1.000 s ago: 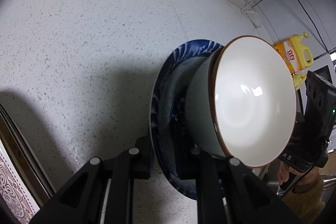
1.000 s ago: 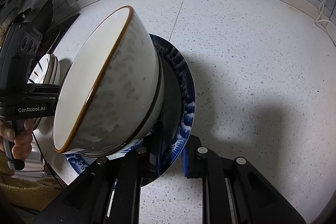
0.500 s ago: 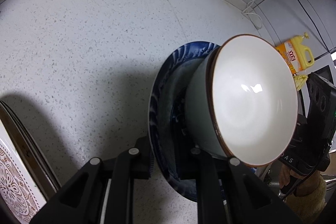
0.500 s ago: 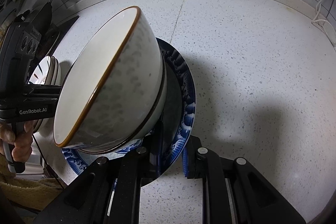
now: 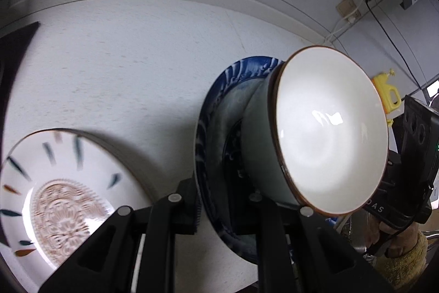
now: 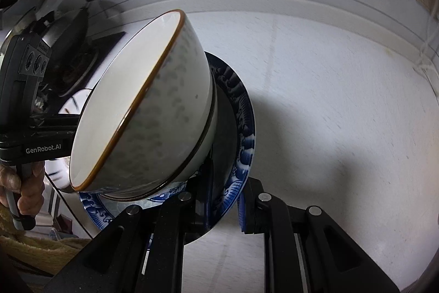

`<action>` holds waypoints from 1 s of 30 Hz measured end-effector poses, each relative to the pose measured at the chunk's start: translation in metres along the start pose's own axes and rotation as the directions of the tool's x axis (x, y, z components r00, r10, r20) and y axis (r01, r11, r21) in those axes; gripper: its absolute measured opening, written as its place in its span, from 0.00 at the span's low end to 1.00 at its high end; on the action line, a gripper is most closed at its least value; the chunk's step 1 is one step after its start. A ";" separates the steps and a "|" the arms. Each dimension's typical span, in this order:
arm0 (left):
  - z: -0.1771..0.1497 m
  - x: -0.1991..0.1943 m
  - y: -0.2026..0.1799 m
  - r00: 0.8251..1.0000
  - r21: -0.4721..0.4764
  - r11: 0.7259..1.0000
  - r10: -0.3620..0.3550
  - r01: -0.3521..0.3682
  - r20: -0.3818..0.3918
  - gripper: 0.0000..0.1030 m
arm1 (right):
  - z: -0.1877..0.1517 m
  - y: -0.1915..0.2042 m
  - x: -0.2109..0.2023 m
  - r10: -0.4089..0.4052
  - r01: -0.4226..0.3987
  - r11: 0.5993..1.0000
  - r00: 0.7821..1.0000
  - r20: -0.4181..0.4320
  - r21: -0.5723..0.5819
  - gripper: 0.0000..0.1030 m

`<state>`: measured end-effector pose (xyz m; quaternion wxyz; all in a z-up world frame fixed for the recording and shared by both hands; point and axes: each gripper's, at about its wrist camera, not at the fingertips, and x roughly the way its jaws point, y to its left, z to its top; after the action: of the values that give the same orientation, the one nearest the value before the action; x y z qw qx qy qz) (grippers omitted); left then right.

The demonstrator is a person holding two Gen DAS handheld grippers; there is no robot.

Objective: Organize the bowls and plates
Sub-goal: 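Grasp the nested bowls with both grippers and carry them onto the plate stack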

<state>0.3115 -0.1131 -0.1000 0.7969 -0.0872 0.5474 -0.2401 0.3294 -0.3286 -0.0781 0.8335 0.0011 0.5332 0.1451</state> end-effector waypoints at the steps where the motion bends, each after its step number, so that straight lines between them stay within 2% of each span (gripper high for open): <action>1: -0.002 -0.009 0.008 1.000 -0.008 1.000 0.009 -0.009 0.010 0.13 | 0.003 0.009 0.000 0.007 -0.007 1.000 1.000 0.003 -0.011 0.14; 8: -0.024 -0.068 0.071 0.996 -0.080 0.994 0.074 -0.070 0.048 0.13 | 0.019 0.071 0.006 0.074 -0.073 0.992 0.997 0.007 -0.098 0.14; 14: -0.052 -0.097 0.128 0.993 -0.143 0.984 0.110 -0.102 0.049 0.13 | 0.022 0.126 0.021 0.128 -0.129 0.979 0.992 -0.018 -0.160 0.14; 18: -0.067 -0.099 0.155 0.993 -0.164 0.980 0.118 -0.112 0.028 0.13 | 0.012 0.151 0.034 0.146 -0.152 0.973 0.988 -0.050 -0.175 0.14; 23: -0.081 -0.091 0.172 0.994 -0.172 0.979 0.112 -0.109 0.003 0.13 | 0.002 0.159 0.048 0.144 -0.157 0.974 0.986 -0.088 -0.164 0.14; 30: -0.077 -0.067 0.170 0.993 -0.160 0.980 0.111 -0.115 -0.031 0.15 | 0.000 0.156 0.063 0.127 -0.139 0.982 0.987 -0.098 -0.131 0.14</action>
<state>0.2707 0.0764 -0.1430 0.7937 -0.1175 0.5777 -0.1502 0.3163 -0.1643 -0.1101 0.7955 -0.0269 0.5573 0.2365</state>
